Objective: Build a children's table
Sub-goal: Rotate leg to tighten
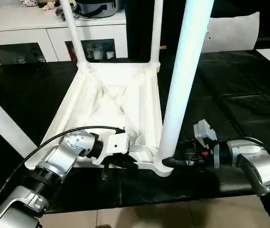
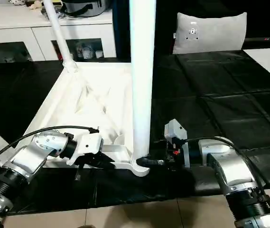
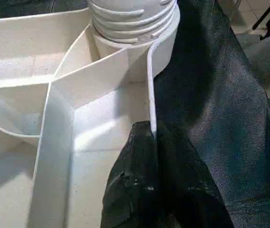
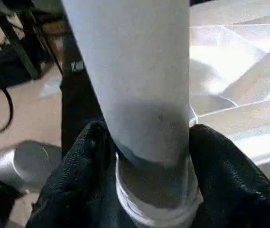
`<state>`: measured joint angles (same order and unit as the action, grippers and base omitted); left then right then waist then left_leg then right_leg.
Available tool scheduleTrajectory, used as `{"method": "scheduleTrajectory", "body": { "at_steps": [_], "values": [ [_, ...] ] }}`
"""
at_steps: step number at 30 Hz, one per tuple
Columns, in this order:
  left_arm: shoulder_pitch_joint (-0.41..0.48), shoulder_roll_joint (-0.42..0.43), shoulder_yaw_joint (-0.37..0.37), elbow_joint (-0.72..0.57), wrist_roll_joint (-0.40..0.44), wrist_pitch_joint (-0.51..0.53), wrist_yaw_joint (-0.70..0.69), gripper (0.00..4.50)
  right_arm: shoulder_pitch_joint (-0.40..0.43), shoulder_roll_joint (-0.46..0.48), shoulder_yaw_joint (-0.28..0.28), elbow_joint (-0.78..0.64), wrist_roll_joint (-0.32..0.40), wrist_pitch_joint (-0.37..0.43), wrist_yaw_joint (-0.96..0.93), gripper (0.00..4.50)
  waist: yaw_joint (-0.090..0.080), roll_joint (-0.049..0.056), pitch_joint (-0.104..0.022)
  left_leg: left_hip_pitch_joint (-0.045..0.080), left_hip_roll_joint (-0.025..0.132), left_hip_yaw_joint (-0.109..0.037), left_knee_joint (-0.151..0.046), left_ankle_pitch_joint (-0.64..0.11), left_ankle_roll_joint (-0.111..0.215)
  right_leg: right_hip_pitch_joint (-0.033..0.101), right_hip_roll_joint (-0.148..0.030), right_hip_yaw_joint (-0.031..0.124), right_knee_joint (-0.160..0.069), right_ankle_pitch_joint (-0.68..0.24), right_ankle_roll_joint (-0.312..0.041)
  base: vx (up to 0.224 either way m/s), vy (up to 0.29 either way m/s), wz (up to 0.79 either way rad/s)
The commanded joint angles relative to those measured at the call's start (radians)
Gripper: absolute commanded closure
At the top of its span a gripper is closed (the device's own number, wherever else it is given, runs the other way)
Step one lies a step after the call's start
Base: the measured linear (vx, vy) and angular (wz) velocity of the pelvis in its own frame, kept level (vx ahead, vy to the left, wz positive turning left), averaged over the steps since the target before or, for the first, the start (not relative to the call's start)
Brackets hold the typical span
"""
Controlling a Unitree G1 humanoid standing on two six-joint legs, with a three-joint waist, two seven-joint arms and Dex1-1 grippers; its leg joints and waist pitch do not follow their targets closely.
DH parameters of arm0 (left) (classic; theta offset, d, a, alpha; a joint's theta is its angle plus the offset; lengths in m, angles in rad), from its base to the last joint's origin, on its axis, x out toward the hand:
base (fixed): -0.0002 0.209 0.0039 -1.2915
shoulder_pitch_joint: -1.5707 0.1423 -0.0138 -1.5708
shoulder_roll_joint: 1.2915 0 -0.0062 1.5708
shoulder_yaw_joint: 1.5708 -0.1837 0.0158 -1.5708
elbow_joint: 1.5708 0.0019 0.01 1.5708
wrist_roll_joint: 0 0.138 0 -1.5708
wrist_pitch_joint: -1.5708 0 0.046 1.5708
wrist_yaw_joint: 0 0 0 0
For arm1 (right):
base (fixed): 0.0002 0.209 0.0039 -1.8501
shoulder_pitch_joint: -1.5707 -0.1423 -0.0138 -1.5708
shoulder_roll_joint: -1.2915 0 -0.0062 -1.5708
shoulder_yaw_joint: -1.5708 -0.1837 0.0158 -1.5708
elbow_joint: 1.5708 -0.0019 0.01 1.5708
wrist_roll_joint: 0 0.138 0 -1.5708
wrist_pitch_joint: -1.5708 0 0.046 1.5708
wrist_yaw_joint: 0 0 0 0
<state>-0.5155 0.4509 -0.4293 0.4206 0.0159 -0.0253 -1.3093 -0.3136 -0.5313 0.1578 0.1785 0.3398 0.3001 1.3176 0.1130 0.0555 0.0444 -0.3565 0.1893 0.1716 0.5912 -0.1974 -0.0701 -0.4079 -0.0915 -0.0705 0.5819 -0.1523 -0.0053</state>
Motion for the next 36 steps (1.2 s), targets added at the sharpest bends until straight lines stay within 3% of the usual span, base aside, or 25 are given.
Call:
{"method": "scheduleTrajectory", "body": {
  "at_steps": [1,2,5,6,8,9,10,11,14,17,18,19,20,22,28,35,36],
  "values": [
    [-0.009,-0.013,-0.026,0.005,0.016,0.024,-0.010,4.50,-0.005,0.019,-0.008,-0.031,0.045,0.028,-0.004,2.15,-0.003,-0.019,-0.066,0.001,0.035,-0.001,-0.067,-0.167,0.068,0.052,-0.049,0.037,-0.058,-0.305,-0.203,0.000,0.000,0.00],
    [-0.009,-0.013,-0.026,0.005,0.016,0.024,-0.010,4.50,-0.005,0.019,-0.008,-0.031,0.045,0.028,-0.004,2.30,-0.003,-0.020,-0.066,0.001,0.035,-0.001,-0.067,-0.167,0.067,0.052,-0.049,0.037,-0.059,-0.305,-0.204,0.000,0.000,0.00],
    [-0.013,-0.078,0.020,-0.009,0.006,0.150,0.120,4.50,0.020,0.060,-0.023,-0.077,0.016,0.083,-0.147,2.47,-0.003,-0.020,-0.062,0.002,0.034,-0.001,-0.069,-0.179,0.055,0.050,-0.048,0.037,-0.062,-0.331,-0.198,0.000,0.000,0.00],
    [-0.014,-0.108,0.041,-0.020,0.001,0.201,0.179,4.50,0.026,0.085,-0.033,-0.082,-0.011,0.093,-0.224,2.49,-0.008,-0.014,-0.057,0.001,0.031,-0.003,-0.073,-0.208,0.040,0.051,-0.049,0.036,-0.069,-0.391,-0.178,0.000,0.000,0.00],
    [-0.017,-0.152,0.068,-0.031,-0.004,0.261,0.259,4.50,0.025,0.128,-0.054,-0.072,-0.046,0.099,-0.338,2.51,-0.015,-0.020,-0.055,0.005,0.025,-0.005,-0.074,-0.246,0.022,0.051,-0.050,0.031,-0.082,-0.489,-0.140,0.000,0.000,0.00],
    [-0.022,-0.191,0.087,-0.033,-0.005,0.298,0.325,4.50,0.016,0.167,-0.075,-0.054,-0.078,0.102,-0.444,2.53,-0.018,-0.018,-0.054,0.005,0.026,-0.005,-0.076,-0.250,0.015,0.049,-0.052,0.033,-0.083,-0.509,-0.131,0.000,0.000,0.00],
    [-0.022,-0.191,0.087,-0.033,-0.005,0.298,0.325,4.50,0.016,0.167,-0.075,-0.054,-0.078,0.102,-0.444,2.54,-0.035,-0.021,-0.051,0.001,0.018,-0.009,-0.075,-0.266,0.003,0.050,-0.048,0.025,-0.091,-0.563,-0.099,0.000,0.000,0.00],
    [-0.032,-0.259,0.117,-0.029,0.000,0.350,0.440,4.50,0.003,0.227,-0.104,-0.029,-0.126,0.112,-0.610,2.55,-0.040,-0.017,-0.053,0.000,0.017,-0.010,-0.075,-0.265,0.002,0.051,-0.050,0.024,-0.091,-0.575,-0.091,0.000,0.000,0.00],
    [-0.039,-0.319,0.138,-0.029,0.001,0.384,0.525,4.50,-0.005,0.278,-0.129,-0.019,-0.151,0.129,-0.732,2.56,-0.066,-0.021,-0.058,-0.006,0.013,-0.012,-0.074,-0.242,0.015,0.053,-0.045,0.020,-0.097,-0.536,-0.089,0.000,0.000,0.00],
    [-0.042,-0.359,0.151,-0.037,0.002,0.413,0.572,4.50,-0.006,0.318,-0.151,-0.021,-0.148,0.150,-0.802,2.56,-0.074,-0.022,-0.060,-0.007,0.012,-0.006,-0.069,-0.223,0.051,0.049,-0.041,0.025,-0.096,-0.481,-0.104,0.000,0.000,0.00],
    [-0.043,-0.363,0.147,-0.042,0.008,0.415,0.572,4.50,-0.002,0.329,-0.152,-0.028,-0.143,0.138,-0.802,2.23,-0.070,-0.018,-0.063,-0.007,0.014,-0.006,-0.069,-0.204,0.060,0.050,-0.042,0.026,-0.093,-0.453,-0.115,0.000,0.000,0.00],
    [-0.042,-0.359,0.143,-0.043,0.012,0.412,0.567,4.50,-0.001,0.330,-0.152,-0.032,-0.140,0.132,-0.796,2.23,-0.070,-0.018,-0.063,-0.008,0.015,-0.007,-0.070,-0.195,0.062,0.052,-0.042,0.026,-0.090,-0.436,-0.119,0.000,0.000,0.00],
    [-0.042,-0.350,0.136,-0.045,0.021,0.404,0.556,4.50,0.003,0.333,-0.153,-0.042,-0.132,0.119,-0.781,1.86,-0.068,-0.017,-0.065,-0.009,0.017,-0.007,-0.069,-0.180,0.068,0.054,-0.042,0.027,-0.086,-0.395,-0.131,0.000,0.000,0.00],
    [-0.038,-0.320,0.122,-0.050,0.041,0.388,0.543,4.50,0.014,0.332,-0.149,-0.069,-0.111,0.104,-0.736,1.78,-0.066,-0.014,-0.070,-0.013,0.019,-0.008,-0.067,-0.143,0.081,0.059,-0.042,0.029,-0.073,-0.295,-0.164,0.000,0.000,0.00],
    [-0.035,-0.252,0.111,-0.040,0.050,0.354,0.511,4.50,0.038,0.241,-0.132,-0.090,-0.093,0.052,-0.606,1.22,-0.060,-0.013,-0.071,-0.016,0.022,-0.005,-0.060,-0.107,0.108,0.061,-0.044,0.029,-0.063,-0.207,-0.205,0.000,0.000,0.00],
    [-0.043,-0.191,0.094,0.006,0.032,0.267,0.384,4.50,0.053,0.122,-0.132,-0.082,-0.089,0.010,-0.445,0.67,-0.055,-0.015,-0.065,-0.013,0.025,-0.005,-0.064,-0.162,0.097,0.056,-0.045,0.028,-0.073,-0.311,-0.181,0.000,0.000,0.00],
    [-0.047,-0.152,0.072,0.028,0.037,0.219,0.320,4.50,0.053,0.084,-0.136,-0.074,-0.091,-0.011,-0.402,0.59,-0.054,-0.025,-0.065,-0.012,0.025,-0.004,-0.064,-0.166,0.097,0.055,-0.045,0.029,-0.075,-0.320,-0.178,0.000,0.000,0.00]
  ]
}}
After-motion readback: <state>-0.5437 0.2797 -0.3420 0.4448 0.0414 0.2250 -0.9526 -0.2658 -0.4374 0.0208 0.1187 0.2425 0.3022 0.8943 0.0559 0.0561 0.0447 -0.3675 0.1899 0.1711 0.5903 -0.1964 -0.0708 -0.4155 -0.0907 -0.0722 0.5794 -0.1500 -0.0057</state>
